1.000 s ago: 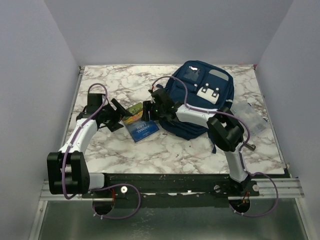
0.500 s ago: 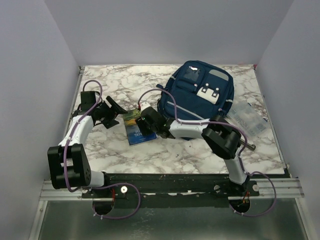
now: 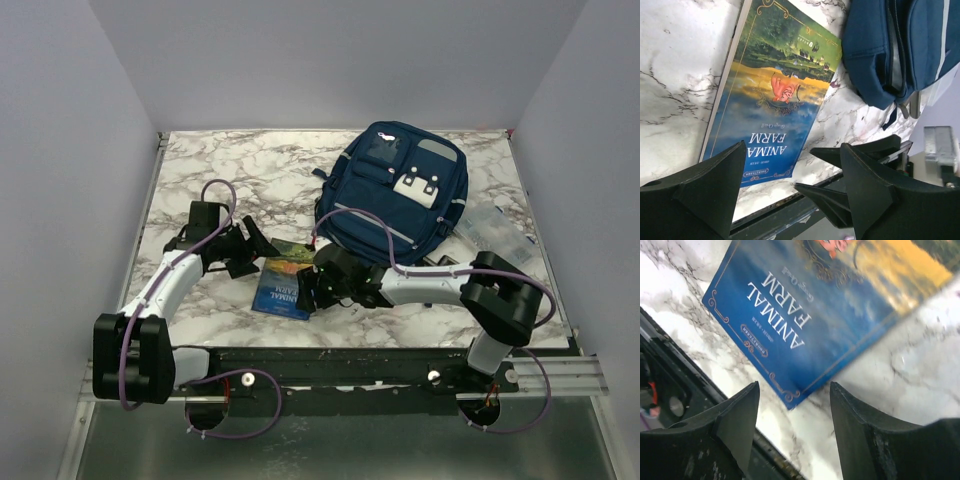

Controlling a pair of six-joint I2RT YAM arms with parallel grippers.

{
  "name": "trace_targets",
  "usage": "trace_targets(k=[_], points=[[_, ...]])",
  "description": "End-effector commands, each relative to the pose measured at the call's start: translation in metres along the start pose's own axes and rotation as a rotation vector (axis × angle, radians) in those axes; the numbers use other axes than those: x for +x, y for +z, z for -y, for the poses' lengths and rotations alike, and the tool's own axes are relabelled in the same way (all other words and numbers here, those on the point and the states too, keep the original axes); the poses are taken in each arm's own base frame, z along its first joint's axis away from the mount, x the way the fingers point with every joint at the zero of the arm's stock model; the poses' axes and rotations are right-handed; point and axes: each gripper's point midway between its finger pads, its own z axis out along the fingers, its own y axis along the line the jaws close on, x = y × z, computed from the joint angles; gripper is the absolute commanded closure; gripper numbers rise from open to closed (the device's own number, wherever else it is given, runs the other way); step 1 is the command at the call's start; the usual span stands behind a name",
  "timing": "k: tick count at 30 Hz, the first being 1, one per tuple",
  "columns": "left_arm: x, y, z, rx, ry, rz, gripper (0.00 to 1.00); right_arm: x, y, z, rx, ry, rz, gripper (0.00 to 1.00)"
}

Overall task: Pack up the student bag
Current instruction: Move the book to the center of the board.

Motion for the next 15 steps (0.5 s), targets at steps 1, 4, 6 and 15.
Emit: trace_targets(k=[1,4,6,15], points=[[0.002,0.003,-0.002,-0.019,0.041,-0.027,0.23,-0.002,-0.029,0.010,0.149,0.231,0.008,0.37],[-0.005,0.010,-0.016,-0.118,0.008,-0.046,0.24,-0.006,-0.031,0.013,0.188,0.376,0.044,0.34],[-0.008,0.013,-0.033,-0.229,-0.047,-0.052,0.25,-0.004,-0.026,0.009,0.159,0.453,0.039,0.33],[-0.003,0.019,-0.056,-0.367,-0.208,-0.060,0.23,0.007,-0.011,-0.002,0.048,0.638,-0.004,0.33]])
